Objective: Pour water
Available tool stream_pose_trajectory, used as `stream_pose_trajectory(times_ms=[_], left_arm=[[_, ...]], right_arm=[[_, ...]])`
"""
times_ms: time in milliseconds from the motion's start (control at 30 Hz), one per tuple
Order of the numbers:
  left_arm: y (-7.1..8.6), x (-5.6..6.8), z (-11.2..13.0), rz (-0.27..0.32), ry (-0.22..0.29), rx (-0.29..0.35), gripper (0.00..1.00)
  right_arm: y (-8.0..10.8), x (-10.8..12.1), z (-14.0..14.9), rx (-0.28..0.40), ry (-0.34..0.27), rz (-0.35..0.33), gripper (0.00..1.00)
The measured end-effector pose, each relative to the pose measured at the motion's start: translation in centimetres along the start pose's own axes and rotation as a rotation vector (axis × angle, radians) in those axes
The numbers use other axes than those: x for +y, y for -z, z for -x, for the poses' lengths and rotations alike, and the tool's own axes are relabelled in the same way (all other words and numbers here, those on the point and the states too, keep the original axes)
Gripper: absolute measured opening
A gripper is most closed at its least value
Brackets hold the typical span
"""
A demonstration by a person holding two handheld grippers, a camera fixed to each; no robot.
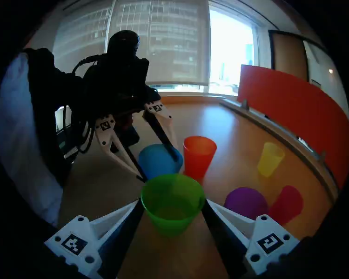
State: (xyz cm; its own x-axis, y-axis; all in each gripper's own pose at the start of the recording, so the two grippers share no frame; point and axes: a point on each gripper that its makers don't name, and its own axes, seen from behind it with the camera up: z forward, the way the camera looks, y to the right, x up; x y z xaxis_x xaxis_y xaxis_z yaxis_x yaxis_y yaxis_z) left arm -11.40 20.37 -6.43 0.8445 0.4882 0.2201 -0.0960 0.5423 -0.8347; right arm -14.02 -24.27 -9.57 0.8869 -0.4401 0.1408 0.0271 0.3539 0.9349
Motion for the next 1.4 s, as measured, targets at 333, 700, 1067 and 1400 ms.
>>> stream_pose_trajectory(times_ms=[333,700,1067,1400], left_arm=[[-0.3,0.1,0.5,0.009,0.013,-0.005,0.88],[-0.5,0.2,1.1,0.016,0.030,-0.007,0.88],[-0.7,0.1,1.8,0.024,0.043,-0.025,0.88],[-0.4,-0.5,1.8,0.017,0.070,-0.028,0.88]], right_arm=[[-0.3,0.1,0.7,-0.010,-0.007,0.000,0.91],[-0.5,0.1,1.8,-0.028,-0.006,0.001,0.91],[-0.4,0.3,2.2,-0.043,0.004,0.015,0.93],[-0.2,0.4,2.0,-0.044,-0.006,0.017,0.96]])
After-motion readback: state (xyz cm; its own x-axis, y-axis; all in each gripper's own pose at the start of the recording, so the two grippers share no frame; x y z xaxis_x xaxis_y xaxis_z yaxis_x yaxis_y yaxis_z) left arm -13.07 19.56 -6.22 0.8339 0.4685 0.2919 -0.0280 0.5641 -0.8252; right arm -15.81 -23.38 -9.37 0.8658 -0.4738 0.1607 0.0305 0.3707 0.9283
